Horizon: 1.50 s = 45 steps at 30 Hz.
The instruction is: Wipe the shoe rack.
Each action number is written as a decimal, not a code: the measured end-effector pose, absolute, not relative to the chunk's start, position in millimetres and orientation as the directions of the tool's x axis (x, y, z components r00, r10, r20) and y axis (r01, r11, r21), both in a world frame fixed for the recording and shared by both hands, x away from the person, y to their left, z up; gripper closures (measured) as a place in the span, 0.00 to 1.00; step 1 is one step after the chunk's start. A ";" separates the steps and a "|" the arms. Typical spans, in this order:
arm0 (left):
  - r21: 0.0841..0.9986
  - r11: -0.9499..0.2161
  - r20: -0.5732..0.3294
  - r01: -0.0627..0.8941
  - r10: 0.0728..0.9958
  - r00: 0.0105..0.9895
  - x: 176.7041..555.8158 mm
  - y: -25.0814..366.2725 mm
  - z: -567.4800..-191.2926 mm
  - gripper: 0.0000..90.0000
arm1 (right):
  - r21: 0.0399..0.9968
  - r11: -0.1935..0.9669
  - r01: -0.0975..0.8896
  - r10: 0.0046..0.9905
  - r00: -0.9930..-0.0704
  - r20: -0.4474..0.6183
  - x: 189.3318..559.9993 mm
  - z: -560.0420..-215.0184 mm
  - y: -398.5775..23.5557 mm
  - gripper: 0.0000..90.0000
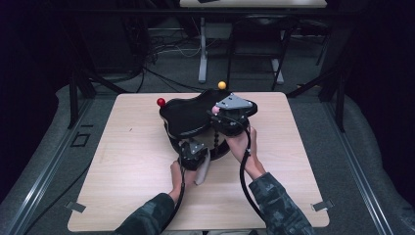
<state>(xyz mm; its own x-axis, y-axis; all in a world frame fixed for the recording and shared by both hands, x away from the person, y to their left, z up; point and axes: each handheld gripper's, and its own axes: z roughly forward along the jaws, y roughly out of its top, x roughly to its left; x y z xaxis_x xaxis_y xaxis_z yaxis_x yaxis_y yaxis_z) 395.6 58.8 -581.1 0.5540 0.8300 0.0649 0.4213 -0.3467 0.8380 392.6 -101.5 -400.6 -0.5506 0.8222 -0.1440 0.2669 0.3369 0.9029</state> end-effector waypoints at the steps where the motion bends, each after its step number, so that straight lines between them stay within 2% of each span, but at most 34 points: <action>1: 0.834 -0.350 0.068 0.427 0.832 0.550 396.0 62.3 -581.3 0.92 | 0.903 0.338 0.266 0.822 -0.550 -0.146 392.6 -400.6 -101.4 0.67; 8: 0.814 -0.378 0.099 0.441 0.838 0.536 393.0 77.7 -578.7 0.92 | 0.899 0.346 0.269 0.829 -0.537 -0.158 396.0 -400.1 -98.9 0.67; 11: 0.808 -0.366 0.078 0.461 0.843 0.532 390.5 83.3 -577.5 0.93 | 0.897 0.347 0.274 0.836 -0.524 -0.164 397.4 -399.9 -97.7 0.67; 13: 0.794 -0.394 0.103 0.463 0.838 0.537 389.6 88.4 -575.8 0.92 | 0.897 0.347 0.272 0.833 -0.530 -0.162 398.8 -400.0 -97.2 0.67; 22: 0.794 -0.381 0.096 0.474 0.848 0.521 394.6 97.9 -576.1 0.93 | 0.896 0.354 0.270 0.836 -0.521 -0.173 401.5 -399.9 -96.4 0.67; 30: 0.791 -0.361 0.103 0.494 0.875 0.474 403.7 110.8 -575.8 0.92 | 0.902 0.342 0.264 0.817 -0.557 -0.147 403.7 -400.5 -101.0 0.67; 36: 0.795 -0.312 0.059 0.521 0.894 0.445 403.0 128.0 -573.2 0.92 | 0.899 0.349 0.264 0.815 -0.558 -0.153 405.3 -400.2 -102.9 0.67; 45: 0.819 -0.256 0.035 0.514 0.915 0.401 398.0 162.5 -556.5 0.92 | 0.902 0.350 0.252 0.761 -0.638 -0.117 409.5 -399.3 -118.5 0.67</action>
